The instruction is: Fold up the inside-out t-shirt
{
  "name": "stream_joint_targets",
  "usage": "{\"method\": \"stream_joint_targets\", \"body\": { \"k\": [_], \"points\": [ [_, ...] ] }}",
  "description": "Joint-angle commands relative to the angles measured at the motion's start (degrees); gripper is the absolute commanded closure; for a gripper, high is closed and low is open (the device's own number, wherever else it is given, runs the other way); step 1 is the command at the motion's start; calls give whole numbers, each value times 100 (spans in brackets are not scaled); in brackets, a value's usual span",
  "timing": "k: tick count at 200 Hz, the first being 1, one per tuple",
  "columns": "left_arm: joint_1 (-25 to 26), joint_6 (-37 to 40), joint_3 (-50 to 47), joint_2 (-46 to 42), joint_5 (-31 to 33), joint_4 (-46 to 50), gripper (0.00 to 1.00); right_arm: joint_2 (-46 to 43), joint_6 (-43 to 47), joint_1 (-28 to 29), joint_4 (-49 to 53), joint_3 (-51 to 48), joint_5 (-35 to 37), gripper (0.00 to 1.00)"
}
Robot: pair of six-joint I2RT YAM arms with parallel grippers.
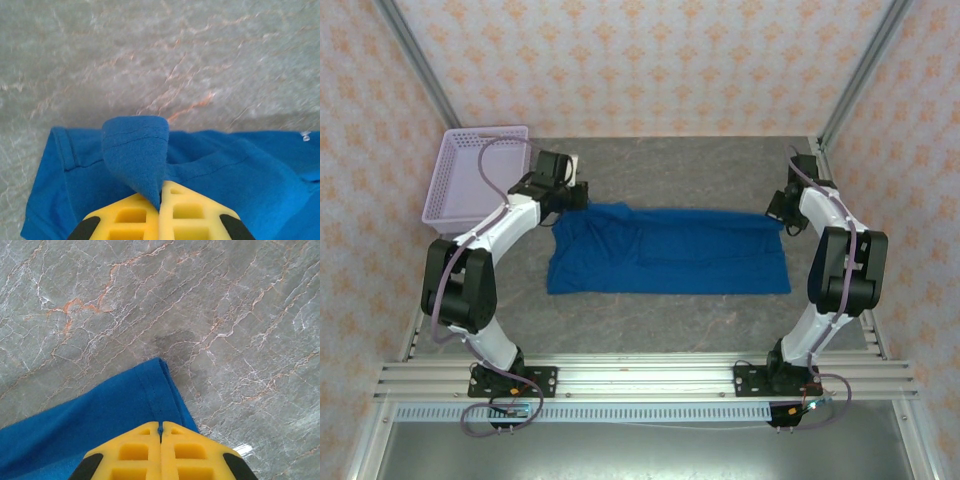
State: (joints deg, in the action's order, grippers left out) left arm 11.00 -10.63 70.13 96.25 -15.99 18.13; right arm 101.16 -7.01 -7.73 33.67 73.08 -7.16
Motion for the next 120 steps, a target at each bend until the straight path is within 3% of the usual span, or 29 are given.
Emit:
{"method": "stream_joint_targets", "body": {
  "k": [1, 87, 120],
  "points": [
    [61, -77, -220, -250, 205, -272, 100, -129, -18, -41, -60, -37, 329, 100],
    [222, -193, -1019, -244, 327, -341, 100, -349, -273, -45, -282, -804, 543, 95],
    [236, -137, -1268, -199, 446, -354, 100, -1267, -382, 58, -946, -1605, 756, 70]
  ]
}}
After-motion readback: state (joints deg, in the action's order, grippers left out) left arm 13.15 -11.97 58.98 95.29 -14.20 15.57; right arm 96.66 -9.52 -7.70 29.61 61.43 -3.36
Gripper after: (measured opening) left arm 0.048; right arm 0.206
